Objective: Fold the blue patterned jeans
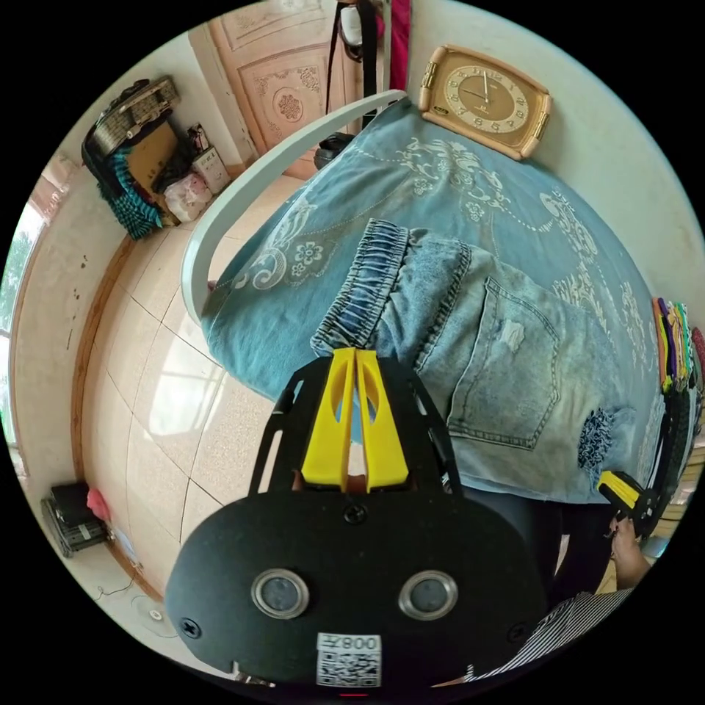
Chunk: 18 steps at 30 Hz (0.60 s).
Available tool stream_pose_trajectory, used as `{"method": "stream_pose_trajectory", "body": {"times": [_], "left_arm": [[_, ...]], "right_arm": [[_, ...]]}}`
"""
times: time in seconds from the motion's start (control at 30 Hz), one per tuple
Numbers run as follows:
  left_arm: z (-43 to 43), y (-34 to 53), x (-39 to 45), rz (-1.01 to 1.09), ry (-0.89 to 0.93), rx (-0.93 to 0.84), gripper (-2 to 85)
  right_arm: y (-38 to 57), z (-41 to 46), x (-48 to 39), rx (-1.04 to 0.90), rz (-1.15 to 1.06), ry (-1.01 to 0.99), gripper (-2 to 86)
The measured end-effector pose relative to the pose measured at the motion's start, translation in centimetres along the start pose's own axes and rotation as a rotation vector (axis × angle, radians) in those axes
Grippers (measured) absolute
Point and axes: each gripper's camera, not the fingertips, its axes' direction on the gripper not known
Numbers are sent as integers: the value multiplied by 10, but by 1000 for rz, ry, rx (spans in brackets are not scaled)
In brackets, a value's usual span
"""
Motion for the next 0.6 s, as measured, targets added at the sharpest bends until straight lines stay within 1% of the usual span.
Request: {"method": "stream_pose_trajectory", "body": {"times": [0.1, 0.17, 0.23, 0.3, 0.33, 0.37, 0.43, 0.5, 0.57, 0.6], "left_arm": [[-17, 19, 20, 10, -1, 67, 0], [-27, 36, 34, 20, 75, 110, 1], [-31, 60, 66, 117, 221, 82, 1], [-32, 79, 100, 205, 259, 50, 1], [-34, 92, 125, 276, 322, 35, 1], [-34, 97, 137, 308, 359, 33, 1], [-36, 114, 192, 431, 458, 31, 1], [-32, 119, 232, 497, 501, 15, 1], [-25, 121, 269, 552, 487, 1, 1], [-17, 121, 289, 560, 446, -18, 1]], "right_arm": [[10, -7, 8, 20, 26, 2, 2], [12, -16, 26, -13, 102, -72, 2], [17, -26, 42, -44, 156, -163, 1], [33, -46, 58, 25, 192, -255, 1], [47, -61, 70, 77, 218, -291, 1], [63, -75, 83, 120, 251, -294, 1], [88, -88, 106, 147, 324, -261, 0], [110, -89, 129, 127, 396, -249, 0], [131, -76, 152, 58, 465, -249, 1], [135, -71, 156, 40, 469, -254, 1]]}}
